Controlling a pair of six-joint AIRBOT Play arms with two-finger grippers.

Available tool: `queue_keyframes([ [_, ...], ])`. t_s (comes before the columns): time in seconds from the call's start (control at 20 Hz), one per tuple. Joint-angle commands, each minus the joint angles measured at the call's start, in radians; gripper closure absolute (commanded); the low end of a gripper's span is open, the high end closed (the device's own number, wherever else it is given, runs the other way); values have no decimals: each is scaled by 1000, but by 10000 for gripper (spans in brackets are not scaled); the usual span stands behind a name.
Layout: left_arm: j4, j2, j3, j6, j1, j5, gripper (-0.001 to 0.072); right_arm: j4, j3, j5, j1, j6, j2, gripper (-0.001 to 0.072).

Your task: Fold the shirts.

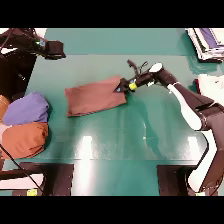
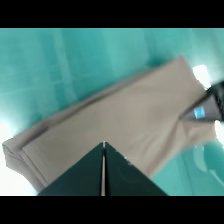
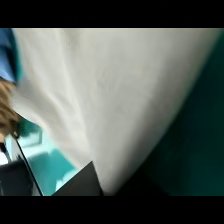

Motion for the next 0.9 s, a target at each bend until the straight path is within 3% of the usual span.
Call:
queue_keyframes([
  [0.0,4,1,0,-16,-77,61,687,-2,97,9,-95,17,34,698],
  [0.15,4,1,0,-16,-155,80,686,-20,122,6,-280,19,116,698],
  [0.4,4,1,0,-15,-241,82,685,-218,122,-28,-630,50,253,698],
  [0.65,-3,1,0,-16,-252,95,685,-217,122,-76,-921,69,293,698],
  [0.85,-3,-2,0,-16,-252,109,685,-177,122,-97,-1032,70,293,698],
])
